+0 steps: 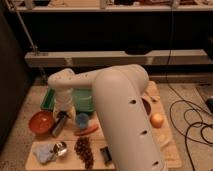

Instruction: Wipe red bowl with eraser

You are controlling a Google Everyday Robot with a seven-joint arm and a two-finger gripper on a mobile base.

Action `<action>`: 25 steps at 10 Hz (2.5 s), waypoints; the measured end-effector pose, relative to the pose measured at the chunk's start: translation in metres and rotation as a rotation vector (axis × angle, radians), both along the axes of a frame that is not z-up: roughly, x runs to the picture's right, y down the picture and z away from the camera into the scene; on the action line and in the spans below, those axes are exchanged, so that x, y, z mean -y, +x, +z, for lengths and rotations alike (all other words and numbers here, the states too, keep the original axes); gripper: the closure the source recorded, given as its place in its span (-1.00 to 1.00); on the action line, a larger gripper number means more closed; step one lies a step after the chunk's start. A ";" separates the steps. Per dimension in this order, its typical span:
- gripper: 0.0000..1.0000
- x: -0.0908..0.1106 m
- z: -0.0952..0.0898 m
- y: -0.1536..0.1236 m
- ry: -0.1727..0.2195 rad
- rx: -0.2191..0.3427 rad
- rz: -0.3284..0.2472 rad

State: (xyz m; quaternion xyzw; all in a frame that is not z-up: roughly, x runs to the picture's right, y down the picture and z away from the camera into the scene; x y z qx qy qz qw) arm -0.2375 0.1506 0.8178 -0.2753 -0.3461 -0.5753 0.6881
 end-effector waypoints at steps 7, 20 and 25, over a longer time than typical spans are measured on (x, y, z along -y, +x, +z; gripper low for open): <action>-0.31 -0.015 0.016 -0.003 -0.006 -0.014 -0.019; 0.28 -0.024 0.030 -0.009 -0.009 -0.011 -0.075; 1.00 -0.022 0.025 -0.008 -0.043 0.020 -0.055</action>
